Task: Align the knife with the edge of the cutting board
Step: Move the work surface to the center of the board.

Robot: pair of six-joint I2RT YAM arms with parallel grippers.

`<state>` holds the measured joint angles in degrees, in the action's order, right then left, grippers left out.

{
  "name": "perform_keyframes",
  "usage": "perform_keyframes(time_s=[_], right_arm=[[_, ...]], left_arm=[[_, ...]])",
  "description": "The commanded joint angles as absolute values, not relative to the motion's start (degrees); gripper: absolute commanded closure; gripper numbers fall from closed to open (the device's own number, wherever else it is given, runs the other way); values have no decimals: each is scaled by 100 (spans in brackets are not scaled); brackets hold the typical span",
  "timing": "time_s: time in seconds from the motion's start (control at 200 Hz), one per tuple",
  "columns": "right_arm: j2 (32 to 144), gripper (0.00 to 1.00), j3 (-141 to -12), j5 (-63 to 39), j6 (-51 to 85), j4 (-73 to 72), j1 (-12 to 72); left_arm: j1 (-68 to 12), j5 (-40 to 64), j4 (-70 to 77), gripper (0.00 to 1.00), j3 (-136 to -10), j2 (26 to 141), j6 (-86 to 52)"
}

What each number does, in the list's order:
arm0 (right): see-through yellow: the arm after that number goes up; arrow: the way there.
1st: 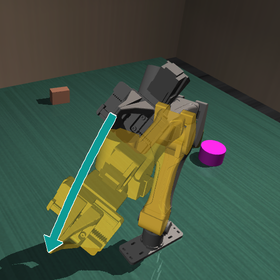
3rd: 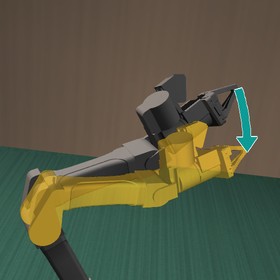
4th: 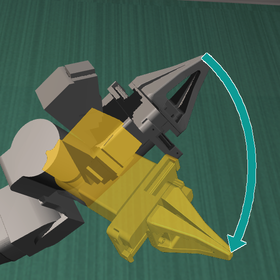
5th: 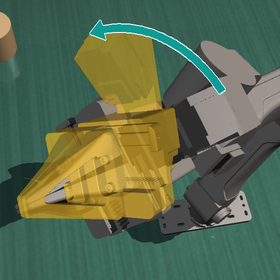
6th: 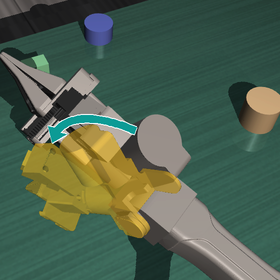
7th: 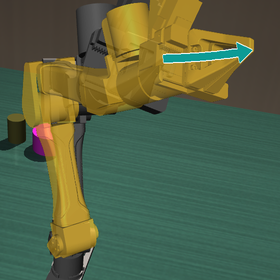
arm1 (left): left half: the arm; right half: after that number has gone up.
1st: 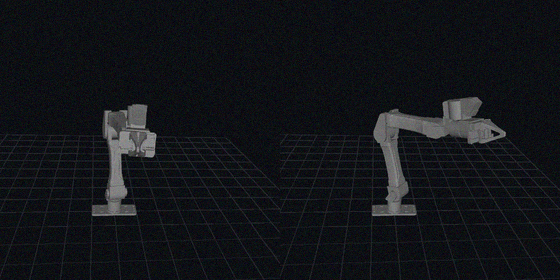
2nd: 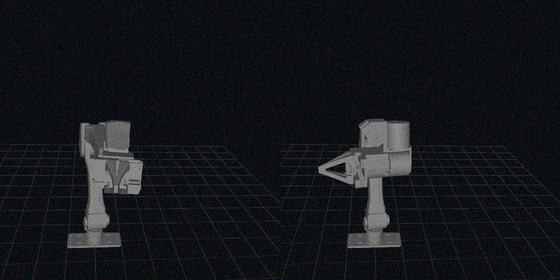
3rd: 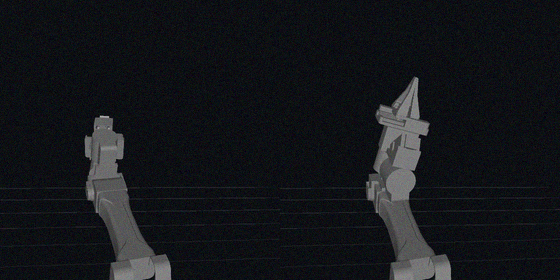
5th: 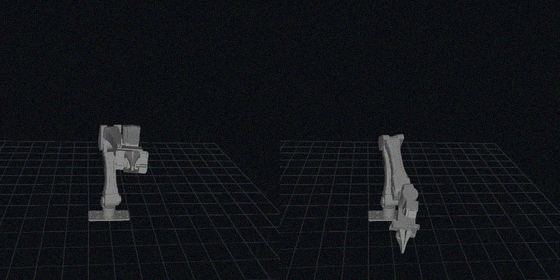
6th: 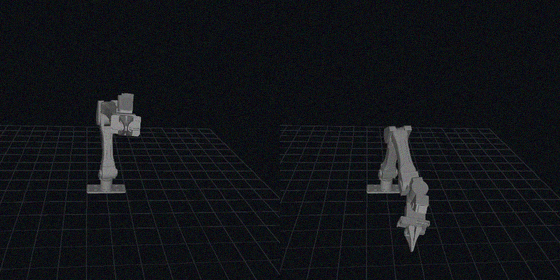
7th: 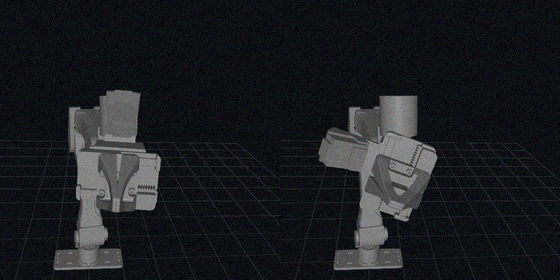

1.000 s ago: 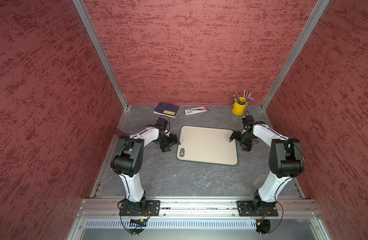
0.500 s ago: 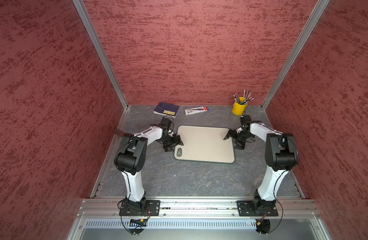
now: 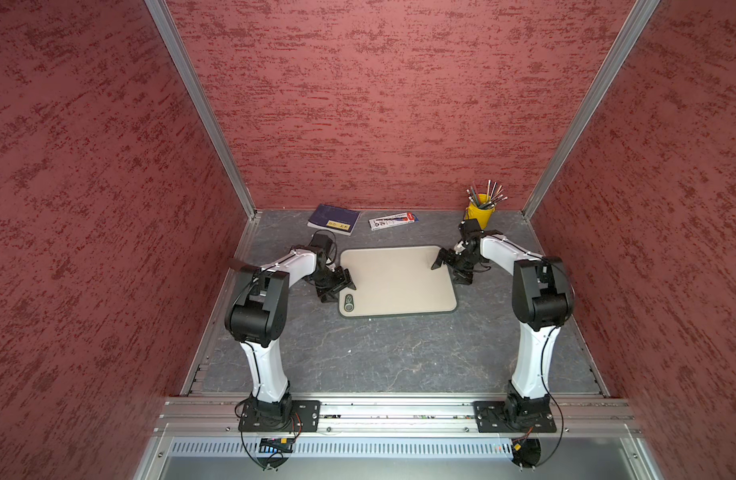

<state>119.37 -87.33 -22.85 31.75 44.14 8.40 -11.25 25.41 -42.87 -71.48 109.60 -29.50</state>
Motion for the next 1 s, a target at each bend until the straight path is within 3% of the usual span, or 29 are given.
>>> perform_keyframes(time_s=[0.0,0.28,0.471,0.992], right_arm=[[12202,4,-8729,-3102,3358,4432,1239],[12131,4,-8719,-2974,3259,4550,1236],[11937,2,-8734,-1807,3266,4871,1205],[11851,2,-8306,-2768,3611,4536,1216]], left_arm=[[-1170,2672,-4095,24,-7223,11386,-2808],[-1169,2663,-4110,24,-7364,11498,-2813],[-1136,2505,-4220,20,-7434,11500,-2819],[-1237,2658,-4232,20,-7979,11827,-3023]])
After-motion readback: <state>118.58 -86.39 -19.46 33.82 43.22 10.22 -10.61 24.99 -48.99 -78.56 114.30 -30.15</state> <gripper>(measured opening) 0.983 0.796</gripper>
